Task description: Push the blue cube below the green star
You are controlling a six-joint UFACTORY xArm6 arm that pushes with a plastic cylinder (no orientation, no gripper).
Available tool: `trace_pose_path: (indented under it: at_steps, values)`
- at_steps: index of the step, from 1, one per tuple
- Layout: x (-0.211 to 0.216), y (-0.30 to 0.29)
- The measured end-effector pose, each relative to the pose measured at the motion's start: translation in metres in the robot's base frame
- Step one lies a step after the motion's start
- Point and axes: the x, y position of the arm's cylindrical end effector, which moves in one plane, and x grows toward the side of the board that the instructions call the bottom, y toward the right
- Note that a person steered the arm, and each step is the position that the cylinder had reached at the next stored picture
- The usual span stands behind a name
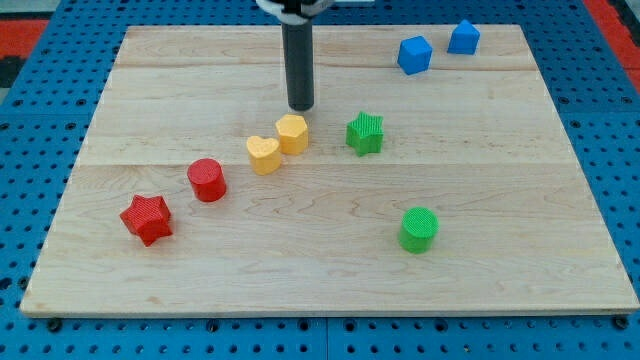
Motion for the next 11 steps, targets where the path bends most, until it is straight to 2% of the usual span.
trace_pose_path:
  at_steps: [2,3,4,5,7,11]
  values:
    - [-0.081,0.039]
    - [-0.115,0.096]
    - [-0.113,0.149]
    - [-0.093,0.163]
    - [-0.057,0.127]
    - [0.051,0.128]
